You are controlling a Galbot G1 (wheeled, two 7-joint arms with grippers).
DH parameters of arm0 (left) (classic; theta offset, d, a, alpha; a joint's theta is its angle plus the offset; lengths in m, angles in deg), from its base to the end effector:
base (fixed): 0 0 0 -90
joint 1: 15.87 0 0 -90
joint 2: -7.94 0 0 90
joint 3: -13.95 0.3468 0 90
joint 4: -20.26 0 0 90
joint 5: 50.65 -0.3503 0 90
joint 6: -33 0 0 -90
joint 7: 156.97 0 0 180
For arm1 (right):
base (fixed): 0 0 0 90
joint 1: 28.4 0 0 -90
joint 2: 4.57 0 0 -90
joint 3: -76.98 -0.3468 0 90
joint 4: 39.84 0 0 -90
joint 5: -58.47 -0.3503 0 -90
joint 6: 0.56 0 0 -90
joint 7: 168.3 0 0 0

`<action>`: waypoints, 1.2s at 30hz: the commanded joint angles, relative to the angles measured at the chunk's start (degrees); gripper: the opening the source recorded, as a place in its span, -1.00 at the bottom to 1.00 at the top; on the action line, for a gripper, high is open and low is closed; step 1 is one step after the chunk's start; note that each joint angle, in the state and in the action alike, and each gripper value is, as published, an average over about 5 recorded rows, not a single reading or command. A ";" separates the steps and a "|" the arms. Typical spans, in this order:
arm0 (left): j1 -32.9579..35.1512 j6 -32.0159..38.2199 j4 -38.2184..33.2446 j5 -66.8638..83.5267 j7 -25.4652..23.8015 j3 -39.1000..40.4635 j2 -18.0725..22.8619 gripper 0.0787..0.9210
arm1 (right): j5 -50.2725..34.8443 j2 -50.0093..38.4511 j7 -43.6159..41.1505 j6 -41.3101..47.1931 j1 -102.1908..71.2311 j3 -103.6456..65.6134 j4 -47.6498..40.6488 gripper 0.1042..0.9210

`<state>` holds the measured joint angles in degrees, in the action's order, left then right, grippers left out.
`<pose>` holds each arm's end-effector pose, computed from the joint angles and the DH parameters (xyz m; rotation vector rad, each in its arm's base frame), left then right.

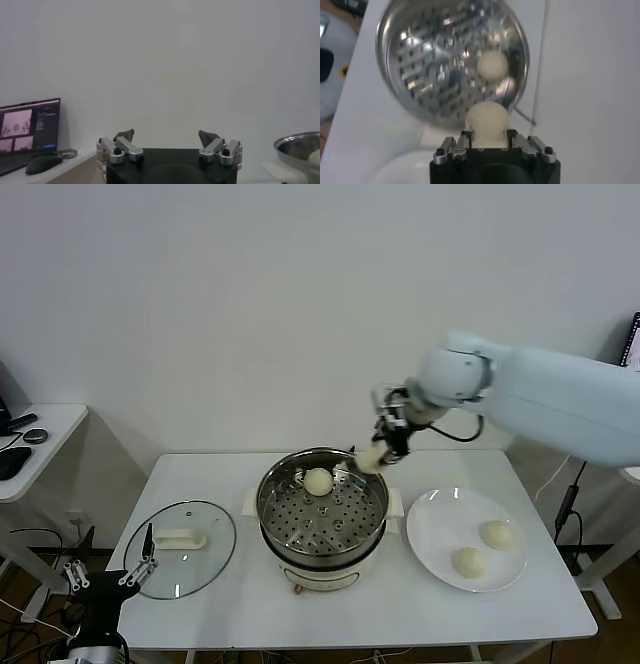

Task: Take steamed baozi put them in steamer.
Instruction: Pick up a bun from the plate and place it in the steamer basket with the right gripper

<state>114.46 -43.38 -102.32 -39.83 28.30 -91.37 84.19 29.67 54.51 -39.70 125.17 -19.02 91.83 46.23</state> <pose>0.1296 0.1133 -0.2872 -0.2290 2.9723 0.2444 0.4997 0.0993 -0.0082 1.3759 -1.4982 1.4938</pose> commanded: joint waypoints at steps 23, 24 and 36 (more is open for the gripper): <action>0.49 0.44 -0.54 0.66 -0.02 -1.21 0.26 0.77 | -2.37 23.93 7.18 5.95 -14.96 -0.12 -17.05 -0.17; 0.48 0.45 -0.51 0.71 -0.03 -1.22 0.24 0.77 | -2.17 23.77 7.24 5.94 -15.05 -0.20 -17.06 -0.17; 0.16 0.40 -0.40 0.82 -0.09 -1.22 -0.10 0.77 | -1.10 10.62 -4.57 4.09 -2.67 -1.93 -6.68 0.47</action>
<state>114.57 -42.94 -102.67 -38.99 28.24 -92.58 84.04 27.71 72.76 -36.76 130.25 -28.79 90.43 33.60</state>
